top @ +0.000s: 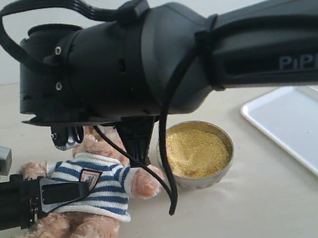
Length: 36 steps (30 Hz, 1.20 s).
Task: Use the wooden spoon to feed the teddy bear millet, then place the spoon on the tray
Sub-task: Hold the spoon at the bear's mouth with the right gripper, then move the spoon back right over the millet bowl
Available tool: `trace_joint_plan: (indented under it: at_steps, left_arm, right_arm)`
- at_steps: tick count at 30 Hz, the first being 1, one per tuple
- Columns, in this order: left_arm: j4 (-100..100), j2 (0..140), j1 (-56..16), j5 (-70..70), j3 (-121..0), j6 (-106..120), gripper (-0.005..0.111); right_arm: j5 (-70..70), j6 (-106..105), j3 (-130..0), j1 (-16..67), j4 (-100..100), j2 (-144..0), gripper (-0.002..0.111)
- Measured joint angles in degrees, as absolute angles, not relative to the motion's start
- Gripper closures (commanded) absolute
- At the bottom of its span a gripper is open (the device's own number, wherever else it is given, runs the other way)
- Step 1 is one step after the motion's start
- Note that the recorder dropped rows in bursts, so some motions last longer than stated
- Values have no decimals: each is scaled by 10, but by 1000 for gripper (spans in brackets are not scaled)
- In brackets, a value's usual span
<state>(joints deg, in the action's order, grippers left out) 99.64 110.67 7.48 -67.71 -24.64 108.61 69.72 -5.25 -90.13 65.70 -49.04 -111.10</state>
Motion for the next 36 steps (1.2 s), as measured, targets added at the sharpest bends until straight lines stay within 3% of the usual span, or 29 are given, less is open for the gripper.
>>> trace_joint_plan:
  at_steps: [28,32,36]
  left_arm:
    - [996,1107,75,-677,-246,1086,102]
    - [996,1107,75,-677,-246,1086,102]
    - [996,1107,75,-677,-246,1086,102]
  right_arm:
    - [695,42,-865,689,-455,-1055,108]
    - [692,8,-865,636,-319,-979,108]
    - [697,-55,-865,482,-126,-921,108]
